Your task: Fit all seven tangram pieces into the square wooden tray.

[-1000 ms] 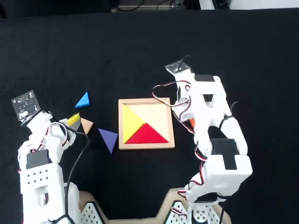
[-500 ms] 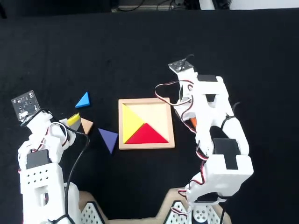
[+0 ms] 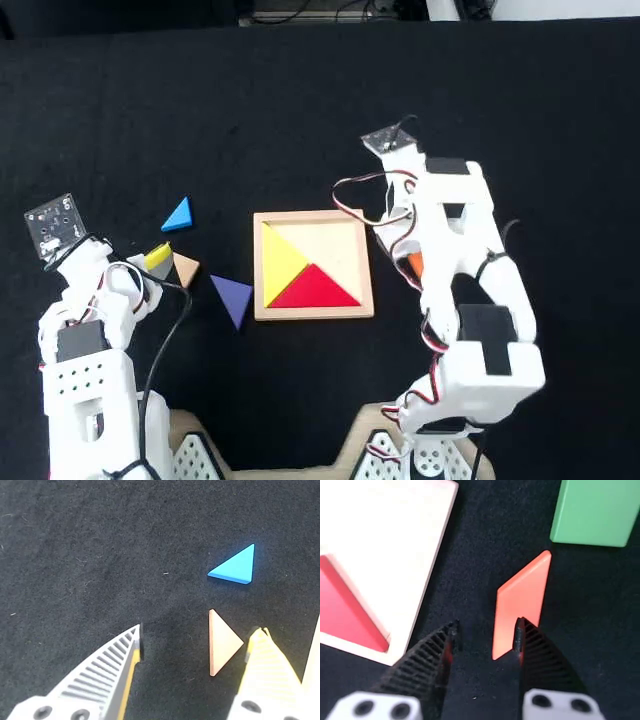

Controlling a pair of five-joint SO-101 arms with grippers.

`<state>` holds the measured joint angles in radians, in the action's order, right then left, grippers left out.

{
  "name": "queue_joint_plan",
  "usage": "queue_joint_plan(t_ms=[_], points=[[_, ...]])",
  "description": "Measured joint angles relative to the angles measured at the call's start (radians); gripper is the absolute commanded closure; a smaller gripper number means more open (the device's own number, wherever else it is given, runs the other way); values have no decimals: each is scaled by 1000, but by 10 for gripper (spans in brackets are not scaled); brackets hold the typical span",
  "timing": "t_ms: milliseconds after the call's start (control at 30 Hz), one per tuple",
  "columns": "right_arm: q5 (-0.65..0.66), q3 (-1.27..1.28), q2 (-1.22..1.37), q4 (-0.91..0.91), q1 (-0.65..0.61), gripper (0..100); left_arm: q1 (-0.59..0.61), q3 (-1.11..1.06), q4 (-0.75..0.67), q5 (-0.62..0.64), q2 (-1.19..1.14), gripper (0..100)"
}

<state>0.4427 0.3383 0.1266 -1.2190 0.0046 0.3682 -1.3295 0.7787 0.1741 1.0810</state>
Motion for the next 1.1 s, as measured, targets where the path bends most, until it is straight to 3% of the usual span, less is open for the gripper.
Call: queue_joint_plan(t_ms=[500,1100], points=[[78,-109,170,31,32,828,0,0,0,0,0,668],[120,-115,98,21,77,826,0,0,0,0,0,668]])
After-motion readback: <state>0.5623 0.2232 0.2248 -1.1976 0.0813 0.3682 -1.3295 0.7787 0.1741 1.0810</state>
